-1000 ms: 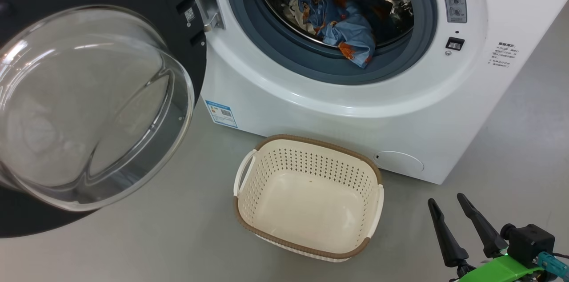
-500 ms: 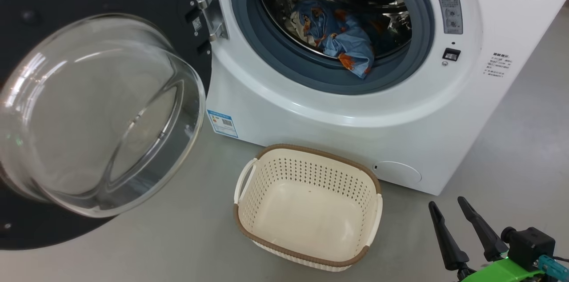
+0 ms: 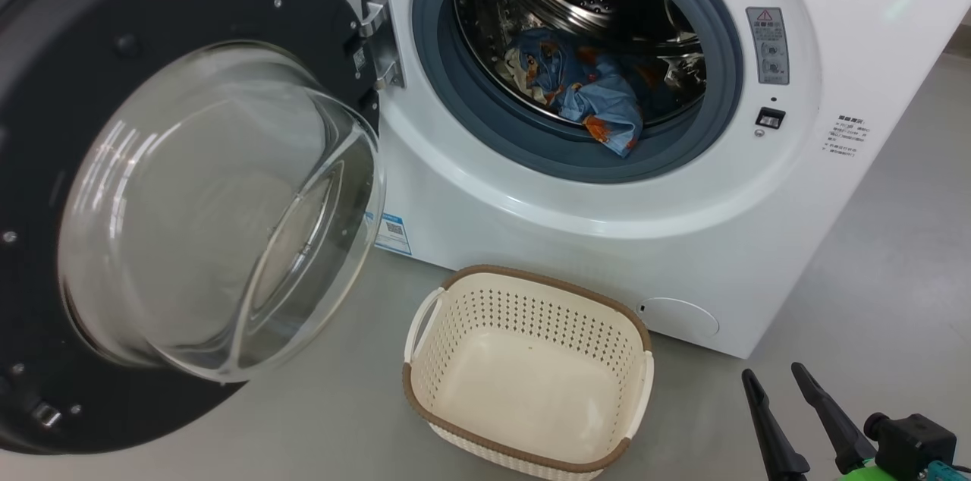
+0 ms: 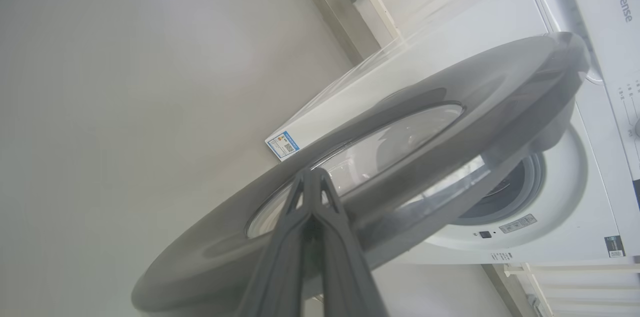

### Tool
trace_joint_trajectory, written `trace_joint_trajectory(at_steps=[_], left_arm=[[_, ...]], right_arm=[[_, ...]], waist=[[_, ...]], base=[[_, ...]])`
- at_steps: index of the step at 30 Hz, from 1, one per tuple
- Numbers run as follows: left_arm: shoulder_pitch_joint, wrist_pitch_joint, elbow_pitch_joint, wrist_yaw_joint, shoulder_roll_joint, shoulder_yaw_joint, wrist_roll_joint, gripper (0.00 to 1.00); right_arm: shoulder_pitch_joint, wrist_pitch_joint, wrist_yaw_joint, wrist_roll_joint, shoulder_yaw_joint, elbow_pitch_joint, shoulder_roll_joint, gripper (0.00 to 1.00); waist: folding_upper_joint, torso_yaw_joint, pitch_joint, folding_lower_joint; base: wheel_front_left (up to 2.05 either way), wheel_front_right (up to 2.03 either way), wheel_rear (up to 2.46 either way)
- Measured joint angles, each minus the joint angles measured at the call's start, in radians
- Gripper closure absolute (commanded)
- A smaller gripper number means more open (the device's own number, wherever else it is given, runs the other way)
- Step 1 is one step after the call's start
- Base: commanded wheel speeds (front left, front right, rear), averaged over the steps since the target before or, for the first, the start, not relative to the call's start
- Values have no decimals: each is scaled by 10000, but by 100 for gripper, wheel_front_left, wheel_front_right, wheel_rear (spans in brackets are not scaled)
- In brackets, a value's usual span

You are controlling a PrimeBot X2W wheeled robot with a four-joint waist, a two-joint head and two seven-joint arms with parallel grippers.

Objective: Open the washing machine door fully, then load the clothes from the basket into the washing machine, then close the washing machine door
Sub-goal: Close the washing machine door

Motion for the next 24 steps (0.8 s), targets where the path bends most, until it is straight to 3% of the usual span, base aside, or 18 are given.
trace_joint_trajectory(at_steps=[24], left_arm=[[1527,2100,-3452,-4,-15,-706,-1896,100]], right_arm=[[341,0,0,2,-155,-113,174,0]], waist=[[1,-103,-320,0]], base=[[0,0,0]])
